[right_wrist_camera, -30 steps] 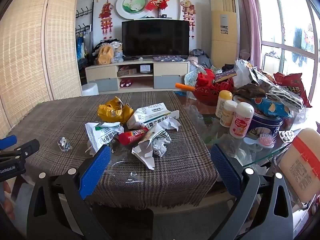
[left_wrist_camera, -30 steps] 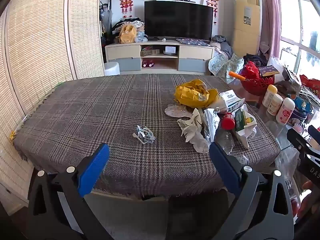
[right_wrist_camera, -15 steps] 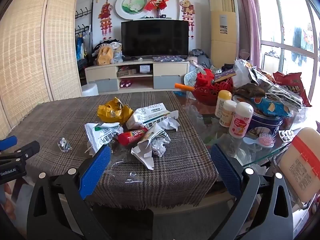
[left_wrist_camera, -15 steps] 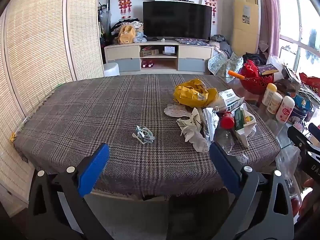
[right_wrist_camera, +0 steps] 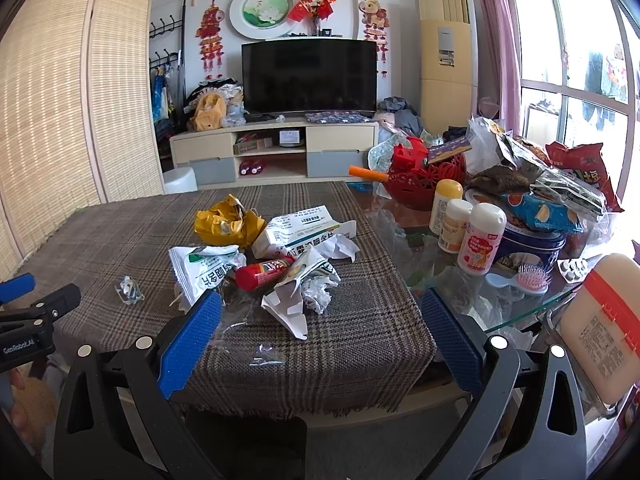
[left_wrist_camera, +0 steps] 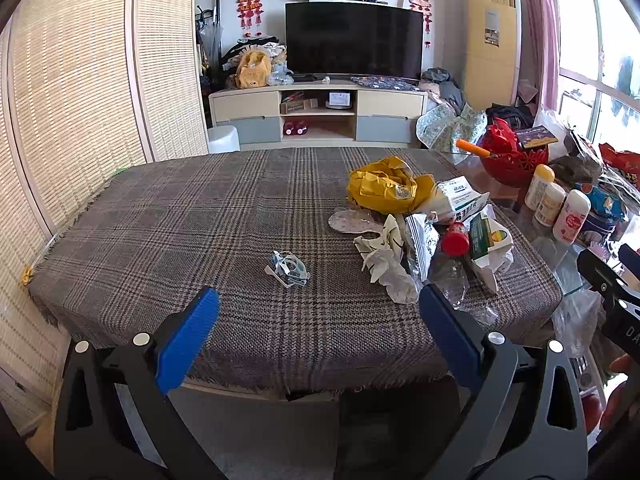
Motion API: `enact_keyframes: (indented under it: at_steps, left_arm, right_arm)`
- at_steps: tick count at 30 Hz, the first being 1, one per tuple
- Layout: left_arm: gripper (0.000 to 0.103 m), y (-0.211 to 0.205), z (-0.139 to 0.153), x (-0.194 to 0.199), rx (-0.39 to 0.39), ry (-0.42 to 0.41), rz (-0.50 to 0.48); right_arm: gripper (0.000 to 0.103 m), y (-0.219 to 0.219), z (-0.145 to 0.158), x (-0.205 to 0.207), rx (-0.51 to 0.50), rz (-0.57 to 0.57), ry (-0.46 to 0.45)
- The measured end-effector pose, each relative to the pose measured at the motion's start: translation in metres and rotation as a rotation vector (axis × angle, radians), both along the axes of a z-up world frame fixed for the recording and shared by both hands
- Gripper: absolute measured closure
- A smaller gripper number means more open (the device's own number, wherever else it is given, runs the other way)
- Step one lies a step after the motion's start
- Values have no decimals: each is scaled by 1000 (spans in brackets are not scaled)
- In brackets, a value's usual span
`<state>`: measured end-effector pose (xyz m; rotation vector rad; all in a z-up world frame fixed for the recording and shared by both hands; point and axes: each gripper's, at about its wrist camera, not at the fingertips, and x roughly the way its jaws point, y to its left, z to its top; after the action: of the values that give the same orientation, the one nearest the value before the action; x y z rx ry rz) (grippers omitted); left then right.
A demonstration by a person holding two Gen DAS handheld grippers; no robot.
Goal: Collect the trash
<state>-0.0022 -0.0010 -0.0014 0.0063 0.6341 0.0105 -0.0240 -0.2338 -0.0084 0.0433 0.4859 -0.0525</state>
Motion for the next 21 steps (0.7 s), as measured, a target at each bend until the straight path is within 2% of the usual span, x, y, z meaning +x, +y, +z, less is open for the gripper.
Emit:
enact_keyframes:
  at_steps: [21]
  left_arm:
    - [8, -3, 0, 1, 4, 1, 0]
  right_arm:
    - [3, -5, 0, 0, 10, -4, 1]
